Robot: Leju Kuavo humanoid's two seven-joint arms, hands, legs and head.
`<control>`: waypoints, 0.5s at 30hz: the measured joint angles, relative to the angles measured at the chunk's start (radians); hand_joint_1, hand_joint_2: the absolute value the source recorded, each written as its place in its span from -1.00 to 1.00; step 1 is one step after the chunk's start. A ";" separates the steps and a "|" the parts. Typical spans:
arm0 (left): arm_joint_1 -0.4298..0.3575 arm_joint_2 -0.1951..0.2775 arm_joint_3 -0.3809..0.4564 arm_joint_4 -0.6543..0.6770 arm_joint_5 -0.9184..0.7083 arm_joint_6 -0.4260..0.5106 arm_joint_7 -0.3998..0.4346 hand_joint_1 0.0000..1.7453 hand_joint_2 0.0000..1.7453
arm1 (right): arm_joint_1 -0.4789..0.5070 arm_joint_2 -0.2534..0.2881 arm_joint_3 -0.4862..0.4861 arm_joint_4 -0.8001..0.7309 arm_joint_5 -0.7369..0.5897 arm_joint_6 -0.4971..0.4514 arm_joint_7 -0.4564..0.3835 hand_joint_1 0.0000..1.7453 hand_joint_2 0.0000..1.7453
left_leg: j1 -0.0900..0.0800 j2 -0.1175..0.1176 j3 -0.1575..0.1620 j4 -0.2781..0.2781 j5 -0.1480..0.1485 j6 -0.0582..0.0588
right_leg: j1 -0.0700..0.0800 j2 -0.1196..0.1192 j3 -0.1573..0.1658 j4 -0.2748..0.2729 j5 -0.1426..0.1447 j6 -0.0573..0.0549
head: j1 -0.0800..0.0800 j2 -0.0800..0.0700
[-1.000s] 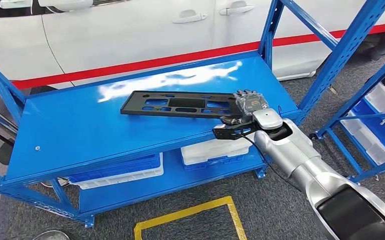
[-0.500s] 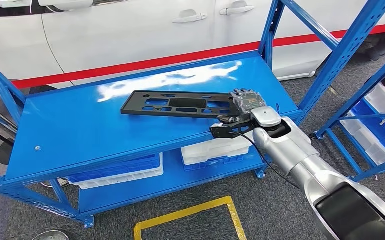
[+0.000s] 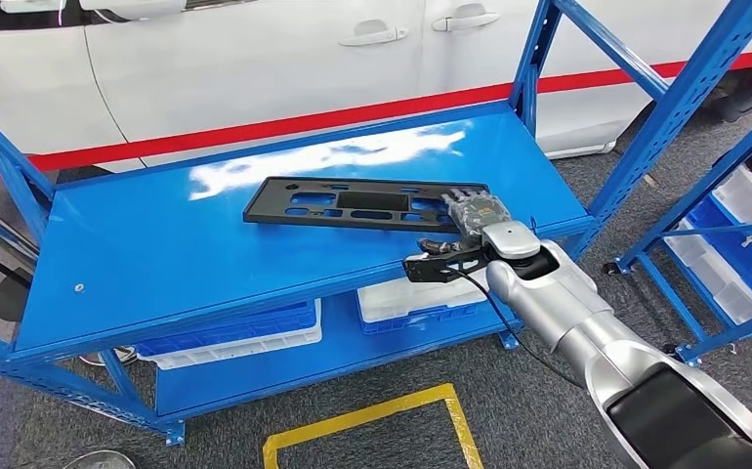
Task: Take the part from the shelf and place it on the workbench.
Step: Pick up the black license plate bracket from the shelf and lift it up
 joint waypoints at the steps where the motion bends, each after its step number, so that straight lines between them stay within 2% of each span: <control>1: 0.000 0.000 0.000 0.000 0.000 0.000 0.001 -1.00 -1.00 | 0.001 0.002 0.000 0.005 -0.001 0.000 -0.001 -1.00 -1.00 | 0.000 0.000 0.000 0.000 0.000 0.000 | 0.000 0.000 0.000 0.000 0.000 0.000 | 0.000 0.000; 4: 0.000 0.000 0.002 0.000 0.000 0.001 0.002 -1.00 -1.00 | 0.001 0.007 0.002 0.018 -0.006 0.002 -0.003 -1.00 -1.00 | 0.000 0.000 0.000 0.000 0.000 0.000 | 0.000 0.000 0.000 0.000 0.000 0.000 | 0.000 0.000; 8: 0.000 0.000 0.005 0.000 0.000 0.001 0.005 -1.00 -1.00 | 0.000 0.014 0.003 0.034 -0.008 0.005 -0.005 -1.00 1.00 | 0.000 0.000 0.000 0.000 -0.001 0.001 | 0.000 0.000 0.000 0.000 0.000 0.000 | 0.000 0.000; 11: 0.000 0.000 0.005 0.000 -0.001 0.001 0.006 -1.00 -1.00 | 0.000 0.019 0.003 0.043 -0.008 0.004 -0.006 -0.98 1.00 | 0.000 0.000 0.000 0.000 -0.001 0.001 | 0.000 0.000 0.000 0.000 0.000 0.000 | 0.000 0.000; 15: 0.000 0.000 0.007 0.000 -0.006 0.000 0.006 -1.00 -1.00 | 0.000 0.026 0.005 0.057 -0.008 0.003 -0.006 1.00 1.00 | 0.000 0.000 0.000 0.000 -0.001 0.001 | 0.000 0.000 0.000 0.000 0.000 0.000 | 0.000 0.000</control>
